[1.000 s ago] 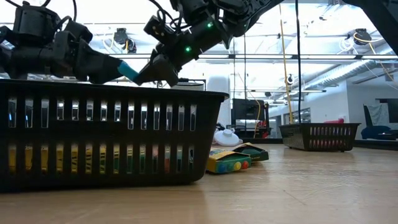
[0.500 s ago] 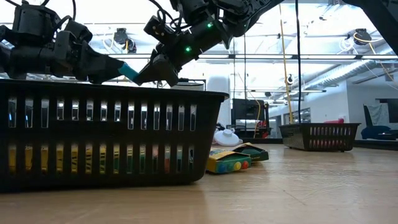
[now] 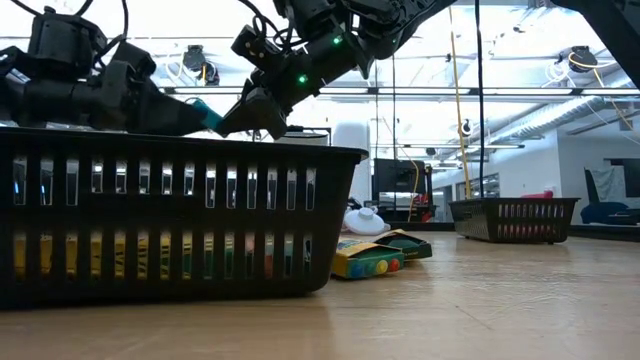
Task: Pick & Place School Supplies
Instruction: Put the blue eraser into the top black bin
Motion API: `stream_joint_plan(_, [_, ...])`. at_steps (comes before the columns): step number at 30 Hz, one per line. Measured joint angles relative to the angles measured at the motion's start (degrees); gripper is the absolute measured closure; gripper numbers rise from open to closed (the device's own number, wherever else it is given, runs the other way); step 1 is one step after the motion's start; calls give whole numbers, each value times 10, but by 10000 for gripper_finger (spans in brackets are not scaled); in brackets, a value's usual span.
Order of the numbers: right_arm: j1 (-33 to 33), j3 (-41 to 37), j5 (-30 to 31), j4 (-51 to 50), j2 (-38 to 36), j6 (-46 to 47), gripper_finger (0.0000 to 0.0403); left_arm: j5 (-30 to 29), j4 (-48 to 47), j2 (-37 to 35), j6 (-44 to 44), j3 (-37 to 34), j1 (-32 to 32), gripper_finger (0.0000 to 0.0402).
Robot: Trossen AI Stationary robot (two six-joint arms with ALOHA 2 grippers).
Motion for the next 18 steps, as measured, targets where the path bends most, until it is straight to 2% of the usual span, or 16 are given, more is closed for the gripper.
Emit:
stream_joint_plan(10, [0,0,1,0,-1,0,381,-8,23,48,1,15,0,272])
stream_joint_plan(18, [0,0,2,-5,-2,5,381,-20,34,49,32,18,-13,372])
